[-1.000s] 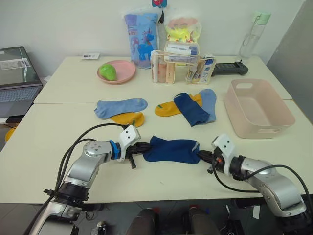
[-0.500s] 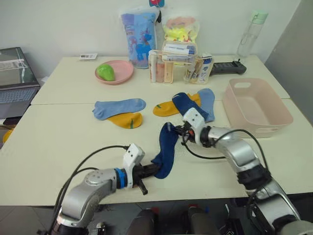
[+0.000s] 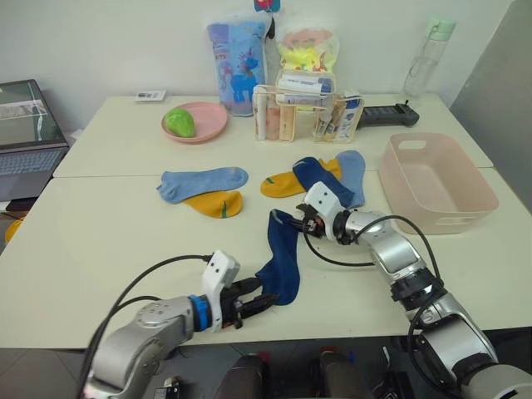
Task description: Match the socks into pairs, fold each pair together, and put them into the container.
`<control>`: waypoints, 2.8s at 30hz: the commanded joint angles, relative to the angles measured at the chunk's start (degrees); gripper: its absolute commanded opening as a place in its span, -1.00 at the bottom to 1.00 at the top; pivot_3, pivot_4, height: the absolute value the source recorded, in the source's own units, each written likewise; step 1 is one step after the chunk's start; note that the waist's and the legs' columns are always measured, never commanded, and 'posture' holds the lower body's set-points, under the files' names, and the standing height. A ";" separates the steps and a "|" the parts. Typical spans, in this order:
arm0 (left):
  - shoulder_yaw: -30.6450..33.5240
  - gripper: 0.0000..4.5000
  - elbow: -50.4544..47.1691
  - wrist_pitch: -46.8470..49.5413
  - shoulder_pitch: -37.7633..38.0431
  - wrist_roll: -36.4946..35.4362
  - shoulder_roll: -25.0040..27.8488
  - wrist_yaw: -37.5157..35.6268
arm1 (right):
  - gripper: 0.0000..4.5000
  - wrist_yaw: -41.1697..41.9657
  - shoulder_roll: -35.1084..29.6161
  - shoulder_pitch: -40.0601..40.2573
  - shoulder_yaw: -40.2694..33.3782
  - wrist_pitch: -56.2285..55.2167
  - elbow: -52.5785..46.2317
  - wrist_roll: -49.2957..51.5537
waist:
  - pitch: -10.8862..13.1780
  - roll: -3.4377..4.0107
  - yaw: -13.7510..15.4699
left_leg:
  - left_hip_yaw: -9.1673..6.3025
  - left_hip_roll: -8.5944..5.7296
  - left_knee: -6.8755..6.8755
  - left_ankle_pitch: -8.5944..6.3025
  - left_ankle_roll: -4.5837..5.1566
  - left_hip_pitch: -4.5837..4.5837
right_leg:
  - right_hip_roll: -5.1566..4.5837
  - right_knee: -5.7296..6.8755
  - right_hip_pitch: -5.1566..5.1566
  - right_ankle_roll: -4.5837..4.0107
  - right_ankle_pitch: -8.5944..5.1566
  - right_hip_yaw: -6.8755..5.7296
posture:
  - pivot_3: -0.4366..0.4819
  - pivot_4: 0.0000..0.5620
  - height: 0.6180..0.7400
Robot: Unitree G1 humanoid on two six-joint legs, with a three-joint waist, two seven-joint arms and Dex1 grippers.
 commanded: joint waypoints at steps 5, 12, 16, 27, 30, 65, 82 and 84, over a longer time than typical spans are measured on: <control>8.67 0.98 7.72 -0.52 -10.33 -2.46 10.31 -5.75 | 0.75 14.28 -6.68 4.13 -2.32 -2.62 -15.02 7.69 | 0.03 -0.01 0.47 | -0.11 0.00 0.02 0.00 0.00 -0.05 | 0.00 -0.03 0.00 -0.01 -0.01 -0.12 | -0.05 -0.47 1.00; -1.71 0.98 31.60 -10.26 -34.86 7.31 1.20 -5.76 | 0.75 28.34 -12.75 7.87 3.84 -6.78 -17.74 7.83 | 0.01 -0.11 0.60 | -0.08 -0.09 0.12 -0.01 0.02 -0.04 | -0.05 -0.08 0.09 0.06 0.03 -0.11 | -0.05 -0.47 1.00; -3.92 0.98 40.33 -13.10 -41.80 9.96 -3.43 -6.12 | 0.75 31.06 -13.73 7.40 8.18 -8.12 -16.05 3.84 | 0.03 -0.13 -0.27 | -0.07 -0.04 0.10 0.00 0.00 -0.12 | -0.03 -0.02 -0.03 0.05 0.03 -0.10 | -0.05 -0.47 1.00; -11.28 0.81 57.32 -24.92 -48.13 21.32 -9.93 -7.90 | 0.58 28.45 -7.62 6.70 11.73 -8.16 -10.20 -0.82 | 0.03 -0.15 -0.73 | -0.11 -0.04 0.12 0.01 -0.02 -0.11 | -0.01 0.00 -0.05 0.05 0.03 -0.12 | -0.05 -0.47 1.00; -11.17 0.44 57.77 -25.49 -47.96 21.85 -9.98 -8.32 | 0.17 28.71 -7.84 6.83 11.60 -9.25 -9.69 -1.10 | 0.03 -0.15 -0.75 | -0.11 -0.04 0.13 0.01 -0.02 -0.11 | -0.02 0.00 -0.05 0.05 0.03 -0.11 | -0.05 -0.47 1.00; 4.25 -0.42 6.24 -6.20 -9.94 11.23 -12.96 14.03 | -0.08 28.61 -15.07 0.15 -4.49 -10.00 -0.24 3.91 | 0.04 -0.13 0.44 | -0.05 -0.03 0.12 0.00 -0.01 -0.10 | -0.04 -0.06 0.02 0.05 0.03 -0.07 | -0.05 -0.47 1.00; -0.79 0.29 26.60 -15.42 -23.77 14.17 -2.13 -0.32 | 0.08 13.36 -17.31 29.47 -9.04 11.66 -30.85 9.70 | 0.03 -0.12 0.74 | -0.04 -0.03 0.08 -0.01 0.00 -0.09 | -0.05 -0.06 0.02 0.04 0.03 -0.05 | -0.05 -0.47 1.00; -2.56 0.29 27.13 -16.70 -23.65 15.26 -1.23 -2.19 | 0.08 12.41 -16.65 30.18 -9.02 12.34 -32.01 10.29 | 0.03 -0.12 0.49 | -0.04 -0.02 0.07 0.00 -0.01 -0.06 | -0.04 -0.03 0.03 0.04 0.03 -0.05 | -0.05 -0.47 1.00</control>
